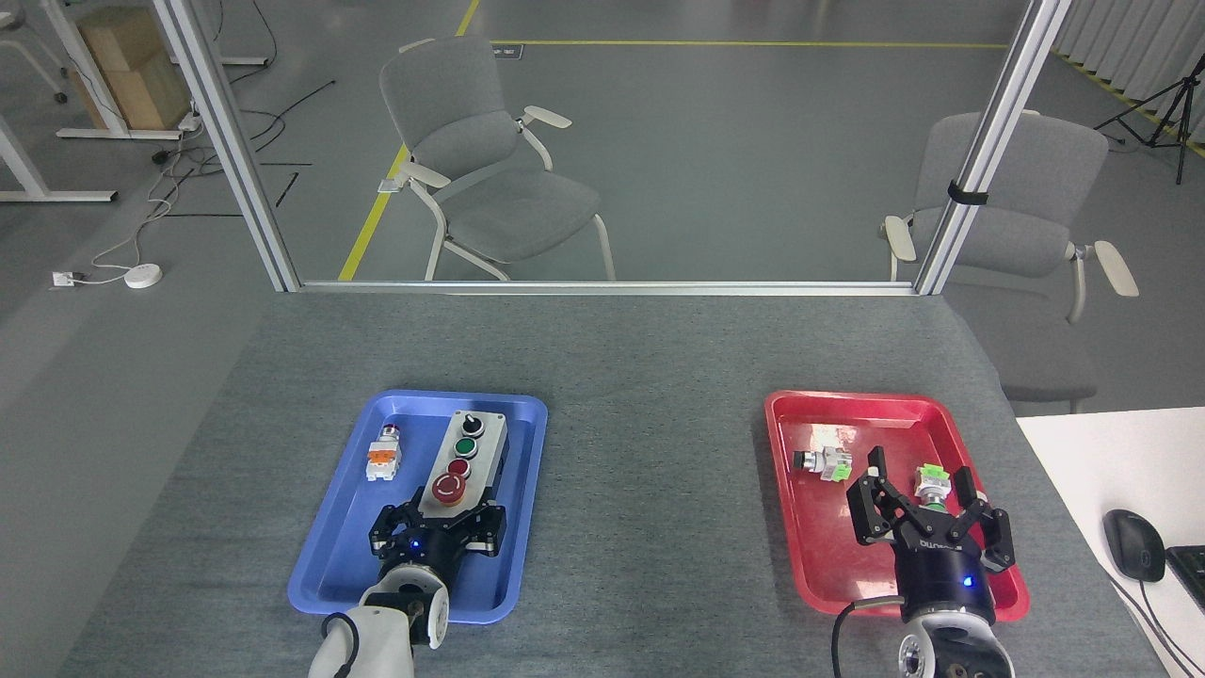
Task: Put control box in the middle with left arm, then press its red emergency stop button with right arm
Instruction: 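Close the left gripper on the grey control box, then drag the control box with the left gripper off the blue tray toward the table middle, then release the box, withdraw the left gripper, move the right gripper toward the box, then press the red emergency stop button down with the right gripper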
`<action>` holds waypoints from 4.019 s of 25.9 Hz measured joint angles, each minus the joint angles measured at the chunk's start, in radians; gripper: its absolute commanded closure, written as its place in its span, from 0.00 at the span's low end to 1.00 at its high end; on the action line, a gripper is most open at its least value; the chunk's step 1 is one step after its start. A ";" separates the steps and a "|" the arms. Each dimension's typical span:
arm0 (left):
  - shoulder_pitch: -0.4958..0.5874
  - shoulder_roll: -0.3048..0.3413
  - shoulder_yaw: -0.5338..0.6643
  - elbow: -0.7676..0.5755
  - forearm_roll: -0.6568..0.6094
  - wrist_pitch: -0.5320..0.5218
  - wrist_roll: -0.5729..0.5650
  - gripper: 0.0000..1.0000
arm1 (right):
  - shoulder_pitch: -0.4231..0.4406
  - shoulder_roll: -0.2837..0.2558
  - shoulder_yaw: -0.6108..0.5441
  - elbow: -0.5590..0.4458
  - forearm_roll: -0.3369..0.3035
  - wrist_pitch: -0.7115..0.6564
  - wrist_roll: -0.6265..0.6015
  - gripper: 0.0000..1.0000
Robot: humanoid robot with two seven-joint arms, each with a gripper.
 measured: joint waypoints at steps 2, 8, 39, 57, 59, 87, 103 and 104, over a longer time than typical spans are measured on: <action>-0.001 0.003 0.000 0.001 0.000 -0.021 0.001 0.70 | 0.001 0.000 0.000 0.000 0.000 0.002 0.000 0.01; 0.005 0.008 0.001 -0.004 0.008 -0.081 0.004 1.00 | 0.002 0.000 0.000 0.001 0.000 0.002 0.000 0.01; 0.057 -0.135 -0.290 -0.192 -0.080 -0.125 -0.111 1.00 | 0.004 0.000 -0.001 0.001 0.000 0.002 0.001 0.01; -0.043 -0.145 -0.431 -0.002 -0.072 -0.054 -0.100 0.25 | -0.003 -0.011 -0.001 0.002 0.000 0.004 -0.001 0.01; -0.043 -0.145 -0.433 -0.001 -0.072 -0.048 -0.101 0.08 | -0.007 -0.012 0.000 0.006 0.000 0.003 -0.003 0.01; 0.355 0.271 0.070 -0.653 0.227 -0.351 -0.102 0.01 | -0.169 -0.070 0.472 0.156 -0.036 -0.015 0.070 1.00; 0.258 0.167 0.304 -0.579 0.220 -0.251 0.026 0.01 | -0.218 -0.007 0.598 0.290 -0.035 -0.034 0.099 1.00; 0.259 0.165 0.304 -0.578 0.219 -0.247 0.026 0.01 | -0.221 0.000 0.602 0.297 -0.035 -0.034 0.099 1.00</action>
